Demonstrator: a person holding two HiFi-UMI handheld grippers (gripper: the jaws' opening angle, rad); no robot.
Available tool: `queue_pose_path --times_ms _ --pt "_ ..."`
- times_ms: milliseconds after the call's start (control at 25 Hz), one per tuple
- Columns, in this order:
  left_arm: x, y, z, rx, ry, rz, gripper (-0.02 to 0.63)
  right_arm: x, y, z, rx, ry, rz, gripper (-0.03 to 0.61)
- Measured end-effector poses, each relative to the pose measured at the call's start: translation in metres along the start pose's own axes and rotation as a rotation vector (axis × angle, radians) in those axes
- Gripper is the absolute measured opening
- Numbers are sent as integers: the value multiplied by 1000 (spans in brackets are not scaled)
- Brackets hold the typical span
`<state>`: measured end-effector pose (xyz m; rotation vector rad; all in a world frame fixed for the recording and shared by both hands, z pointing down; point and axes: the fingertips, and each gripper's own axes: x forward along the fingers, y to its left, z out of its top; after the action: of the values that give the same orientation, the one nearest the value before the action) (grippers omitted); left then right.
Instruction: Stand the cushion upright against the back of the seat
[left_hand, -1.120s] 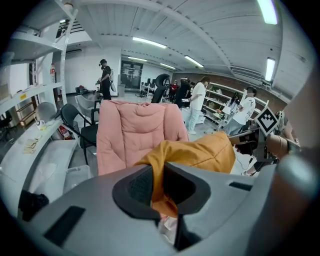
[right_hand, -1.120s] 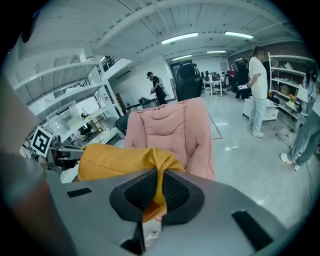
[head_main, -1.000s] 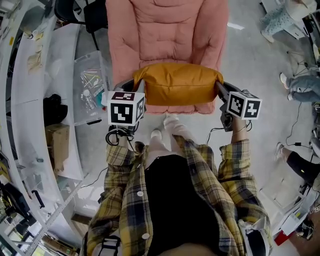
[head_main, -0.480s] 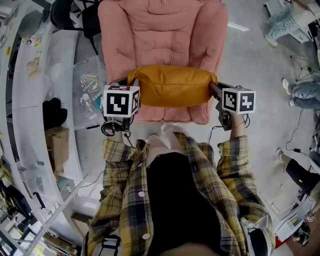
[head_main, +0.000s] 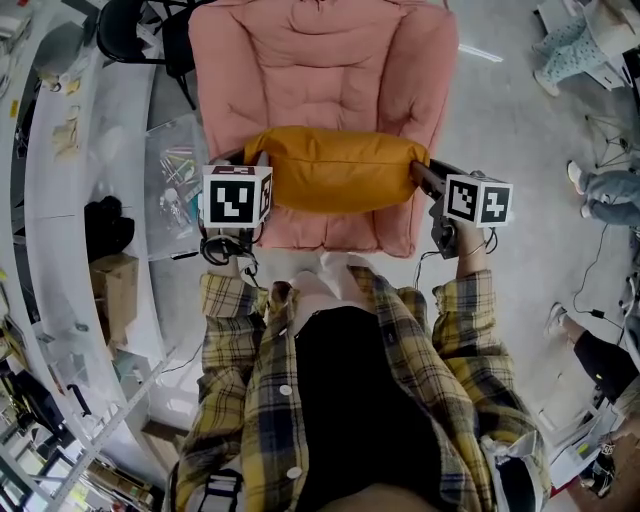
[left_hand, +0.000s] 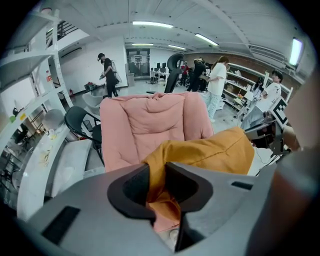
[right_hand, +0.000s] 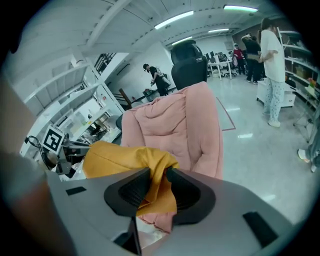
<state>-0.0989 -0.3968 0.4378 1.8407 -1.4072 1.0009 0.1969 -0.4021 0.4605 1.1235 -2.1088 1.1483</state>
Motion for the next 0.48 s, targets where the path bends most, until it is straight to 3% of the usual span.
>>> queue_pose_path --times_ms 480 --pt "57 38 61 -20 -64 -2 94 51 -21 71 -60 -33 -34 126"
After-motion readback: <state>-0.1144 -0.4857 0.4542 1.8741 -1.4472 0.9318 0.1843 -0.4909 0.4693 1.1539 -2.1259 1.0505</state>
